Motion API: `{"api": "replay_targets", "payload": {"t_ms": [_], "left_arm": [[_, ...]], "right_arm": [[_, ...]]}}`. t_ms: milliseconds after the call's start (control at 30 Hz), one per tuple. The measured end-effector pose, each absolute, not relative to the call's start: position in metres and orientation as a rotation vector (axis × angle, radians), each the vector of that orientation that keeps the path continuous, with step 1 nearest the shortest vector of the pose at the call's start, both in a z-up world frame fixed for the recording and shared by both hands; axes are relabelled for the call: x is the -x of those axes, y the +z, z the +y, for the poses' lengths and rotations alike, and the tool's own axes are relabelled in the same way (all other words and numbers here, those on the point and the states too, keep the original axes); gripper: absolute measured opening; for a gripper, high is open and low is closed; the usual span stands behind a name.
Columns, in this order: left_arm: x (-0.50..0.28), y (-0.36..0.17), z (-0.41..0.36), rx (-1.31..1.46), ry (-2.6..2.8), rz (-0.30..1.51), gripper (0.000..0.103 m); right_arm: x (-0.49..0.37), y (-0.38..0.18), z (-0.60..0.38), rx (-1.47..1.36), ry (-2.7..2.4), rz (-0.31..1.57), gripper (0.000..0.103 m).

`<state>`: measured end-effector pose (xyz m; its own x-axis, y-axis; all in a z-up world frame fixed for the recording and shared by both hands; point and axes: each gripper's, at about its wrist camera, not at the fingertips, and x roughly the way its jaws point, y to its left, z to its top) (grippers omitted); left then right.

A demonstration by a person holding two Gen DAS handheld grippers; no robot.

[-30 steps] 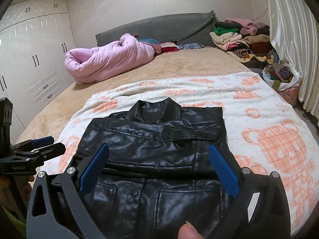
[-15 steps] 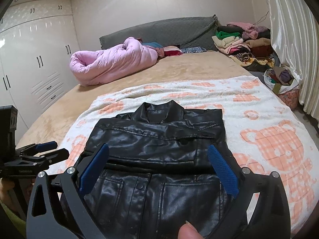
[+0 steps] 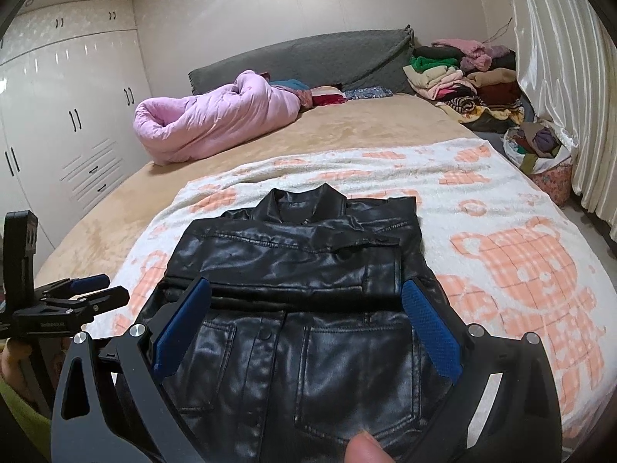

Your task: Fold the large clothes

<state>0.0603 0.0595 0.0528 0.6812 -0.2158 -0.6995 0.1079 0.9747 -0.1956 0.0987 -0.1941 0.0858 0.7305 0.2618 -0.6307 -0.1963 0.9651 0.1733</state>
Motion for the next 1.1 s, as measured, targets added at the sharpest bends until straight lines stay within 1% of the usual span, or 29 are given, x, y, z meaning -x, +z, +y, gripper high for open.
{"api": "replay_targets", "payload": {"t_ms": [733,967,1100], "left_arm": [[-0.015,0.024,0.076,0.161,-0.166,0.859,0.093],[-0.003,0.015,0.084,0.174,-0.155,0.883,0.093],[0.004,0.003,0.09,0.169,-0.133,0.91,0.093]], "right_arm": [[-0.068,0.072,-0.217,-0.12,0.242,0.765,0.099],[-0.055,0.059,-0.225,-0.1,0.237,0.798,0.099],[-0.048,0.042,-0.236,-0.106,0.227,0.847,0.099]]}}
